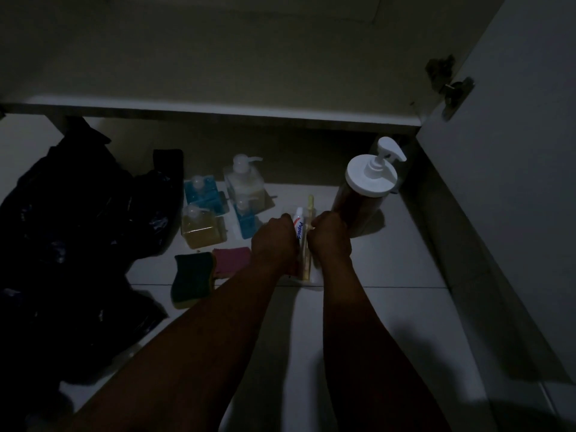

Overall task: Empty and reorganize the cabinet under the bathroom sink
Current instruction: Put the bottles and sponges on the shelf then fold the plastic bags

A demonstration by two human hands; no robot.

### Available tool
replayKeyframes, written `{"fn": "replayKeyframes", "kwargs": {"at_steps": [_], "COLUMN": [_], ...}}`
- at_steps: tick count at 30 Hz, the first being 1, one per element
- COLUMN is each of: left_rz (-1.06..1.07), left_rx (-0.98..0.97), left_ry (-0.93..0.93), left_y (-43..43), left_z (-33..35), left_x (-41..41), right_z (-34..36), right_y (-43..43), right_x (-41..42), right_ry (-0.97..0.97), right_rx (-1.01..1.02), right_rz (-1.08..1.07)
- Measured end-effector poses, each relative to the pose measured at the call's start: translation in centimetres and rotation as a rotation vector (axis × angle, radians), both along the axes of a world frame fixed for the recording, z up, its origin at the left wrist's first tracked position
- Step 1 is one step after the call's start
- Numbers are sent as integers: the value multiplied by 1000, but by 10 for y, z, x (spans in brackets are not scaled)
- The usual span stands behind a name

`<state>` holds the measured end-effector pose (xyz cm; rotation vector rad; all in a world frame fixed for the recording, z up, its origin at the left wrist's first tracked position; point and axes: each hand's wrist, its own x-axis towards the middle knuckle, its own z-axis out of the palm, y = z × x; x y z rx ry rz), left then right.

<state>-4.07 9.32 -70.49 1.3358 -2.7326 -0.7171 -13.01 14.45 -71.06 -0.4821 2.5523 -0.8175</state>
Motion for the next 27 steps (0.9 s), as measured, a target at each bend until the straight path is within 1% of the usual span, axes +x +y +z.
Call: {"fn": "replayKeyframes", "kwargs": {"at_steps": [3,7,11,14,16,19,22,27], "left_rz": [-32,9,41,85,113,120,112,116], "left_rx": [-13,17,71,94,76,24,52,89], "left_ry": [-21,-37,6,48,43,4,-23,5], "left_y": [1,0,1,3,4,5,7,5], "left_z": [2,4,9,13,16,21,24,18], "left_x": [2,6,7,9,12,18,21,20], "right_z": [0,2,2,7,11,13,14,10], "right_y": [1,-1,-1,8,19,33,37,38], "right_x": [0,0,-3,-3,-3,-2,-2,-5], "right_ry": [-12,-54,-75,-83,-89,-120,-189,-183], "right_rx": [-2,-21,-33,-102,-147,-96,-38,-11], "right_rz": [-20,-50,-62,-89,-156,-166,-150,-150]}}
